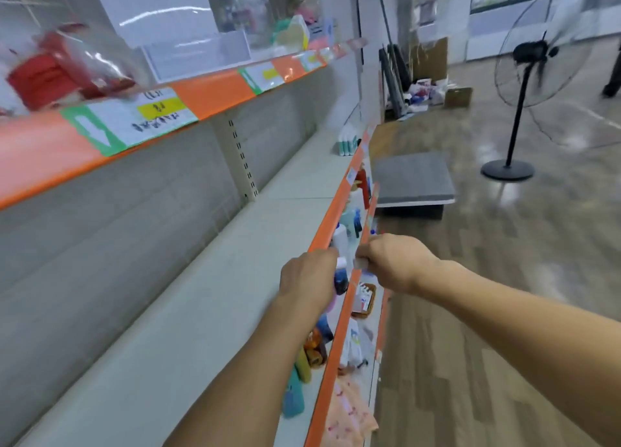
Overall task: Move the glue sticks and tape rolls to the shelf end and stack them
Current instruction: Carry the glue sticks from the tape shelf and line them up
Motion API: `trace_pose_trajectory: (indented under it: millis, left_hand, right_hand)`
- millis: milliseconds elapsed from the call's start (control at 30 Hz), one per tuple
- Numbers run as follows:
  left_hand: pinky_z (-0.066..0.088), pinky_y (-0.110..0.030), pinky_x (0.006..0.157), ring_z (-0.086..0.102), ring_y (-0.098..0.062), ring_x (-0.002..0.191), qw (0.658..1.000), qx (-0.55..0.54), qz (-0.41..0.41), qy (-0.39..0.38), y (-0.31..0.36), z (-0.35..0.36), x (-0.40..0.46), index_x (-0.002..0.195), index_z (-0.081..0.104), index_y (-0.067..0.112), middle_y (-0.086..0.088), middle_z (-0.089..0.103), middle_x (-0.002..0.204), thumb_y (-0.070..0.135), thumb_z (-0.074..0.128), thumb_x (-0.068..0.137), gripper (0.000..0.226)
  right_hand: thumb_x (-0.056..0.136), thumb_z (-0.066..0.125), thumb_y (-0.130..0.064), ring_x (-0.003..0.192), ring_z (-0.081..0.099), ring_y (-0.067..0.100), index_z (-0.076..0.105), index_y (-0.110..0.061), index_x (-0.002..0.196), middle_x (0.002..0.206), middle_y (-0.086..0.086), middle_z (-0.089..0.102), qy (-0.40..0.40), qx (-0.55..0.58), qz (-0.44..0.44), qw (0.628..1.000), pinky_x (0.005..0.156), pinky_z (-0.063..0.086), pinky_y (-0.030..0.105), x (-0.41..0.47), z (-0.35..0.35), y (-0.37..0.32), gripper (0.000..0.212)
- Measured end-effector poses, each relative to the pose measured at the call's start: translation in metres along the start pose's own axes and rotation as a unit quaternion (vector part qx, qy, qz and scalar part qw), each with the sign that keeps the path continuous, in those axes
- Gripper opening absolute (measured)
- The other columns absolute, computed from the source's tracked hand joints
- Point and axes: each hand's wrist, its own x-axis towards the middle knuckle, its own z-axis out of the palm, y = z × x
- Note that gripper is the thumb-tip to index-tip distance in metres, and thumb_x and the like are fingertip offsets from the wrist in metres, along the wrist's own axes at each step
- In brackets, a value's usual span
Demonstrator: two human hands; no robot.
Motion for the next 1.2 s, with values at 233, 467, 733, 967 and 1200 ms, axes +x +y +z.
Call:
trace_pose_trajectory:
  millis: [233,467,733,967,1200]
  left_hand:
    - [0.040,-0.034,0.071,0.060,-0.032,0.102,0.999,0.008,0.048,-0.004,0.035,0.022,0.113,0.116,0.052,0.019,-0.007,0.061,0.113,0.015,0.051,0.094,0.022]
    - [0.038,-0.034,0.068,0.061,-0.034,0.102,0.998,0.018,0.043,0.033,0.071,0.047,0.242,0.117,0.054,0.019,-0.008,0.062,0.111,0.010,0.051,0.093,0.026]
    - [0.040,-0.037,0.067,0.061,-0.033,0.096,0.999,-0.011,-0.007,0.042,0.114,0.054,0.378,0.114,0.052,0.020,-0.008,0.059,0.107,0.004,0.049,0.090,0.029]
    - [0.037,-0.035,0.066,0.061,-0.030,0.097,0.998,0.015,-0.035,0.049,0.125,0.067,0.477,0.110,0.053,0.016,-0.007,0.060,0.105,0.001,0.053,0.089,0.025]
    - [0.040,-0.034,0.064,0.062,-0.030,0.089,0.996,0.033,-0.045,0.066,0.103,0.078,0.588,0.107,0.055,0.018,-0.005,0.062,0.100,0.002,0.052,0.086,0.027]
  right_hand:
    - [0.086,0.055,-0.012,0.094,0.062,0.025,0.061,-0.025,0.100,0.100,-0.002,0.063,0.024,-0.018,0.029,0.999,0.063,0.044,0.032,0.044,0.006,0.091,0.020]
    - [0.090,0.061,-0.020,0.098,0.062,0.025,0.064,-0.028,0.111,0.100,-0.004,0.064,0.034,-0.023,0.041,0.998,0.070,0.051,0.036,0.110,0.016,0.211,0.023]
    - [0.089,0.057,-0.017,0.102,0.063,0.026,0.062,-0.029,0.111,0.107,-0.002,0.065,0.001,-0.070,-0.007,0.998,0.068,0.046,0.033,0.209,-0.004,0.334,0.025]
    - [0.094,0.053,-0.015,0.108,0.059,0.025,0.059,-0.025,0.118,0.112,0.000,0.060,-0.010,-0.078,-0.037,0.996,0.069,0.043,0.032,0.288,-0.003,0.410,0.026]
    - [0.093,0.055,-0.016,0.103,0.061,0.024,0.060,-0.027,0.115,0.107,-0.003,0.059,0.000,-0.047,-0.036,0.998,0.068,0.048,0.033,0.389,0.025,0.463,0.026]
